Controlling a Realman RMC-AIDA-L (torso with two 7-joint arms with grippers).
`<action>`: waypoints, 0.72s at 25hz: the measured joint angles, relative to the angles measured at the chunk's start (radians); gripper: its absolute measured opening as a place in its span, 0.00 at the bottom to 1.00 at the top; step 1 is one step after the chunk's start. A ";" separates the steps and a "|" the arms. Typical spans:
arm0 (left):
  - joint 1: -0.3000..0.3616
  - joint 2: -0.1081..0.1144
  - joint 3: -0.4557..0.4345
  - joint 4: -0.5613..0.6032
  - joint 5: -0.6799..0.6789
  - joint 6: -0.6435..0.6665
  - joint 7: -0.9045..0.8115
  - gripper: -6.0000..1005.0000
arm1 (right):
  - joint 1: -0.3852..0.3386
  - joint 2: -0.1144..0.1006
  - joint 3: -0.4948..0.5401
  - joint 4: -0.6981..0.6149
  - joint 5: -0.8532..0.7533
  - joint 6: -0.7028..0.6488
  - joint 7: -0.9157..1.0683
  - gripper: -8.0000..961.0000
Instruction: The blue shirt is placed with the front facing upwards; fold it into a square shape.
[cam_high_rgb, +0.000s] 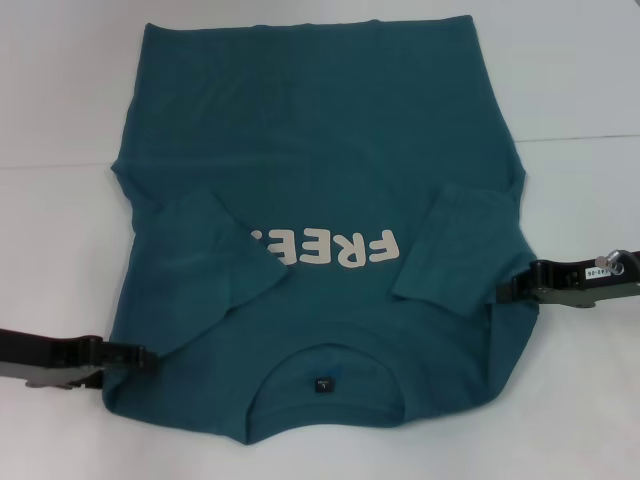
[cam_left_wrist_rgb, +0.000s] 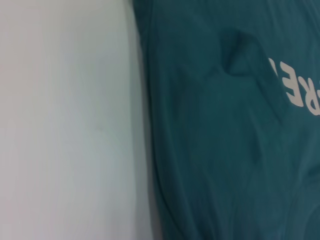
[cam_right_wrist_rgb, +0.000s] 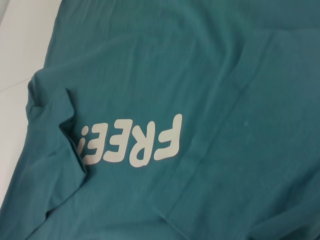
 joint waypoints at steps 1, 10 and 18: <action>-0.002 -0.001 0.000 0.001 0.000 0.000 0.000 0.89 | 0.000 0.000 0.000 0.000 0.000 0.000 -0.001 0.05; -0.024 -0.004 0.000 0.027 -0.002 0.000 0.000 0.89 | -0.003 0.000 0.000 -0.001 0.003 0.001 -0.013 0.05; -0.025 -0.004 -0.007 0.028 -0.001 -0.016 -0.007 0.89 | -0.003 0.001 0.000 -0.001 0.004 0.002 -0.017 0.05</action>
